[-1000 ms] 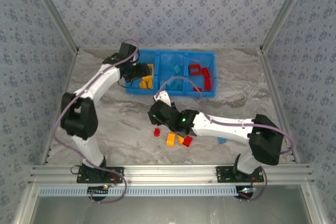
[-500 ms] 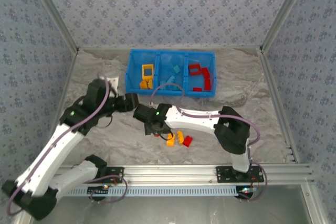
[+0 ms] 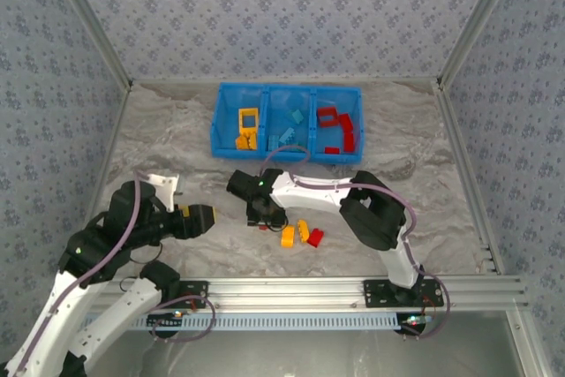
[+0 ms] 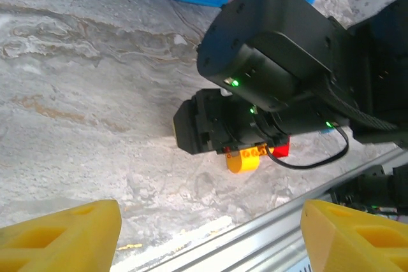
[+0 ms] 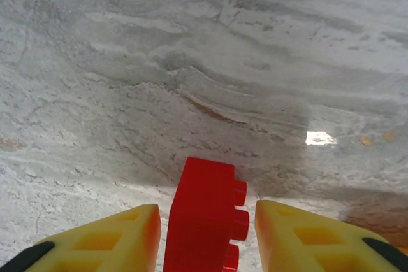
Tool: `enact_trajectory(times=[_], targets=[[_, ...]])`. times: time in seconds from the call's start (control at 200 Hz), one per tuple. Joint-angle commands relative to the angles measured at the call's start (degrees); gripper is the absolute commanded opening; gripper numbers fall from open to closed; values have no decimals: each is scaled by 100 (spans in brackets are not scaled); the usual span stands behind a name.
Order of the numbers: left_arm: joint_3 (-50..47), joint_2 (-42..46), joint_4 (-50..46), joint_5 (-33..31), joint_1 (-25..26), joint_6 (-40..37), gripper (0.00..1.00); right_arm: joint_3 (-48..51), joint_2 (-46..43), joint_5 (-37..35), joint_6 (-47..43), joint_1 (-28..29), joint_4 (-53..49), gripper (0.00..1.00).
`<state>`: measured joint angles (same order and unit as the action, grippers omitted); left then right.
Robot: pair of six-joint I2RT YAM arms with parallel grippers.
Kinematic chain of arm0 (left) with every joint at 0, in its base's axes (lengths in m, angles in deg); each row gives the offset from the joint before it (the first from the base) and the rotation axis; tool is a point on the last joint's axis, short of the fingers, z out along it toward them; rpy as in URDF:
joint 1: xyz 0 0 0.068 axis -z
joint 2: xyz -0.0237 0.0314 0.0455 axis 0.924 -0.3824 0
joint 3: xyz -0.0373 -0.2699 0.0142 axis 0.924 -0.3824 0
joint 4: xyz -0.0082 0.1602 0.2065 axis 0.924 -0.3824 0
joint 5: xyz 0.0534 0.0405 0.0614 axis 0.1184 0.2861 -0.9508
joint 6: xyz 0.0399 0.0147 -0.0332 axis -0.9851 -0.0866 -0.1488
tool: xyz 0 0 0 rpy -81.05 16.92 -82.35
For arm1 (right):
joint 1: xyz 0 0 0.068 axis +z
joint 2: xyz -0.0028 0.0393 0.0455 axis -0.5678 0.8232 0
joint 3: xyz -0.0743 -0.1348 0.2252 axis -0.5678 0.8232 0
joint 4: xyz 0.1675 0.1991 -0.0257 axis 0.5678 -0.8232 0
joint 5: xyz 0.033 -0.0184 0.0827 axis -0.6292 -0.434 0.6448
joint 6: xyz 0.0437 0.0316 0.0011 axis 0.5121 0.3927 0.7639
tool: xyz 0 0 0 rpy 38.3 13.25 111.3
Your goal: Sort the legos into containers by color
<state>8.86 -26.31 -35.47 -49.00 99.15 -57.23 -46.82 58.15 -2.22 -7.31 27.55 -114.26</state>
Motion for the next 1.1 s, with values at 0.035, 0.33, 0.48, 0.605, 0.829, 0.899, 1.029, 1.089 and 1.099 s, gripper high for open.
enact_trajectory(times=[0.035,0.33,0.48,0.605,0.829,0.899,1.029,1.089,1.099], targets=[[29,188,-321,250,24,225,75,-115,161,121,182,-37,13,42],[-196,417,-165,330,20,649,76,-173,-60,-409,11,-50,-223,17],[-37,-18,296,455,20,846,76,-147,-892,-1320,-212,-158,-830,17],[257,-670,864,799,29,1009,76,200,-1833,-1880,-585,-680,-1159,17],[714,-1998,2126,288,820,1054,76,650,-2658,-1771,-1969,-2398,-757,18],[989,-2523,2382,-359,1423,999,76,586,-2503,-1503,-2454,-2920,-458,18],[1426,-3413,2687,-1797,2471,883,75,321,-1905,-565,-3215,-3692,154,18],[1574,-3759,2771,-2313,2818,862,75,75,-1521,-308,-3442,-3867,250,18],[1595,-3831,2799,-2375,2869,843,75,25,-1449,-276,-3466,-3892,249,18]])
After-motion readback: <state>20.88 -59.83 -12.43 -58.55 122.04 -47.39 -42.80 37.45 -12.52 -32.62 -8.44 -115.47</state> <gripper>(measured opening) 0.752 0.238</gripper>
